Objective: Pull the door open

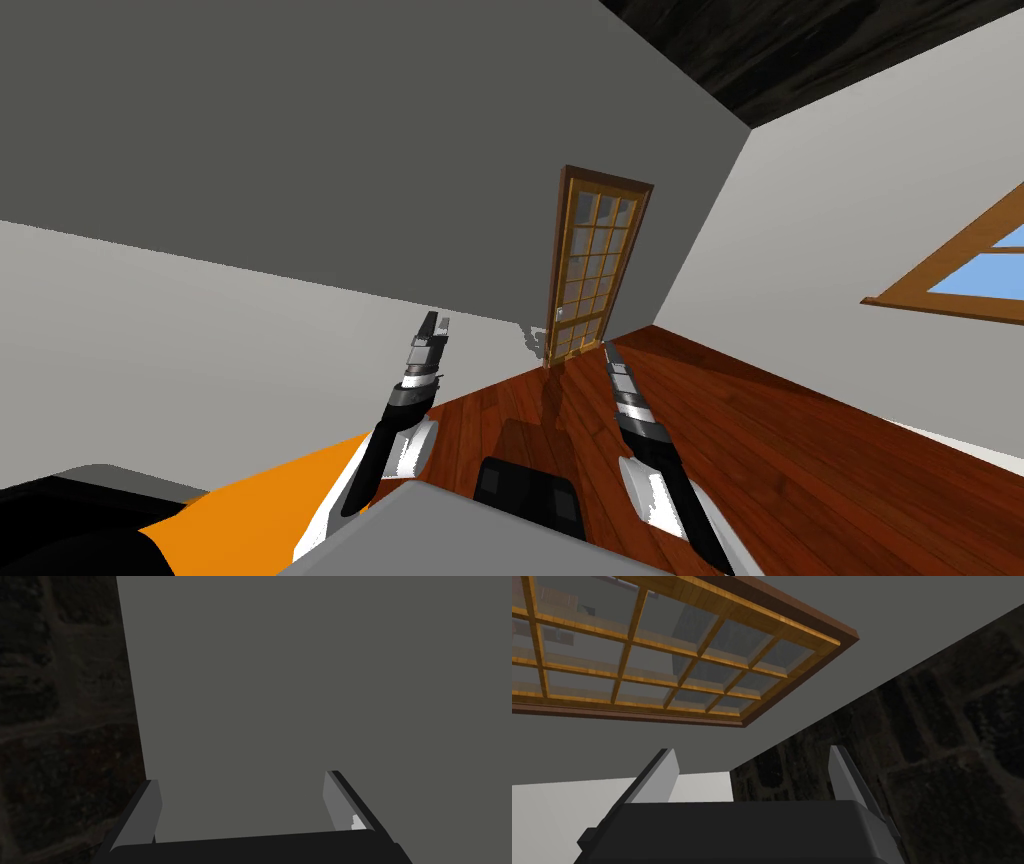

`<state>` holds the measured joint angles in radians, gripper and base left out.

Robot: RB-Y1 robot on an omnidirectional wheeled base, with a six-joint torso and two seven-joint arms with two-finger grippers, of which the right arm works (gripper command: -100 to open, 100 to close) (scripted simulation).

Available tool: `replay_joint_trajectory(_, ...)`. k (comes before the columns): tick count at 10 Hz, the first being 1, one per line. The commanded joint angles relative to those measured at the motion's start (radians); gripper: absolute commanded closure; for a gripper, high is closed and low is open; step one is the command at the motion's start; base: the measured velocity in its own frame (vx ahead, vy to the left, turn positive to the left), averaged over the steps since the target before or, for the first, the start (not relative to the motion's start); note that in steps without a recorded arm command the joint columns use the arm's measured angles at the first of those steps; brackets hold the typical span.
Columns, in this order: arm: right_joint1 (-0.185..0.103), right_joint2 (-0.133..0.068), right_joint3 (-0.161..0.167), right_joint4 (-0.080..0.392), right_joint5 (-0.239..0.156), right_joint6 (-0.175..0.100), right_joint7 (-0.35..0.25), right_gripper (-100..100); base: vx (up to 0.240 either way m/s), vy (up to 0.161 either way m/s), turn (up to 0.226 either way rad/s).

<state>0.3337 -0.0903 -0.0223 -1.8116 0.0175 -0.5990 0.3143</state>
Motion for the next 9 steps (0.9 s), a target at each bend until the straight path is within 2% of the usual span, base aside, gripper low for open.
replay_joint_trajectory(1,-0.011,-0.005,-0.005,0.04,0.011,-0.014,0.029,-100,0.101,-0.039,0.067)
replay_joint_trajectory(9,-0.077,-0.026,-0.029,0.236,0.068,-0.071,0.171,-100,0.09,-0.058,0.066)
